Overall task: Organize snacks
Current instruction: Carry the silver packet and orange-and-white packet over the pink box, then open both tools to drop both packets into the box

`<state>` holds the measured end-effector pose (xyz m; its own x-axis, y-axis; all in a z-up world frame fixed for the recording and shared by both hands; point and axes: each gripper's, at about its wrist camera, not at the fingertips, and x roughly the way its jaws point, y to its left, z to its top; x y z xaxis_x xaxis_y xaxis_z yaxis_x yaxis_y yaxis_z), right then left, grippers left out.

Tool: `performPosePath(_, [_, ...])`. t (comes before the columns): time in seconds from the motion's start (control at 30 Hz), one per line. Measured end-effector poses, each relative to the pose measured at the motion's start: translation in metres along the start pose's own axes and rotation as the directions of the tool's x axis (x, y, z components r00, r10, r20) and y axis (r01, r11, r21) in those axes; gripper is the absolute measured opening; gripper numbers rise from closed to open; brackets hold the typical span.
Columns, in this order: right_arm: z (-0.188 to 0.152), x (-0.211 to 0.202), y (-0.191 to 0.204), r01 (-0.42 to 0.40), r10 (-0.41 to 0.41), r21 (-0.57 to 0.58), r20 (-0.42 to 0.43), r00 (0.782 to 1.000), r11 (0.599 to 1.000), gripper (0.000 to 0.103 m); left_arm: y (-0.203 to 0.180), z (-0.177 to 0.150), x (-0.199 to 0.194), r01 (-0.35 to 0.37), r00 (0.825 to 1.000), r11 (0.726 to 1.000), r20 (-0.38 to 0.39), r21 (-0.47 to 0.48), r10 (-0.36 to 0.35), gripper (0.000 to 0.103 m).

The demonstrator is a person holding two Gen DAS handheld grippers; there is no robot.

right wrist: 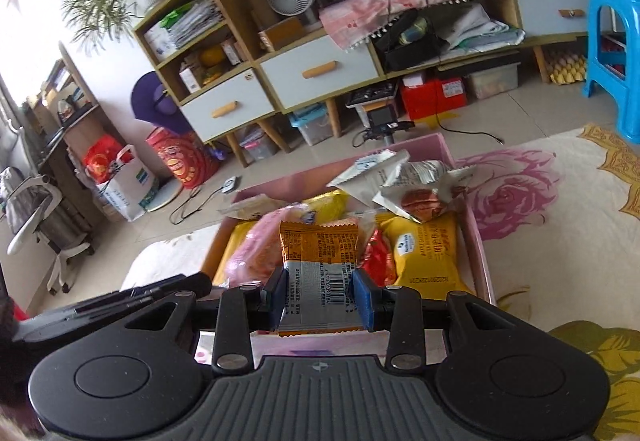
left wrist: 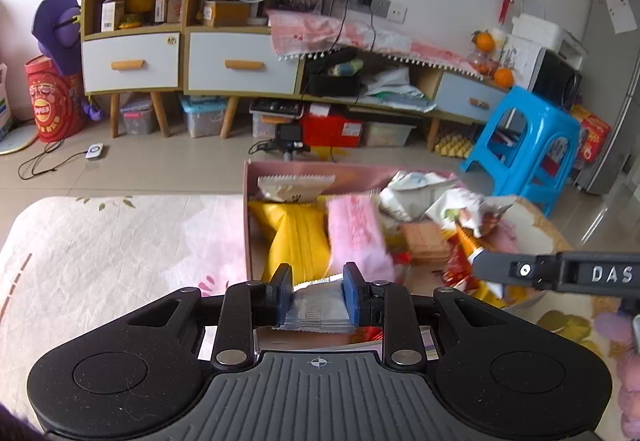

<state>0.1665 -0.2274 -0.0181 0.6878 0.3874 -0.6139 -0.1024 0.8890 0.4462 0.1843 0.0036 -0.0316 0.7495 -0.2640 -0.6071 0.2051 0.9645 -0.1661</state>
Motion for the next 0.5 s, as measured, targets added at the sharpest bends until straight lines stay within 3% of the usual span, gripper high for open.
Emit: performPosePath(0.5, [-0.003,0.016,0.002,0.066,-0.066,-0.083,-0.004,0.998,0.994,0.031,-0.002,-0.009,0.011,-0.017,0.999,0.999,-0.030,0.044,0.018,0.027])
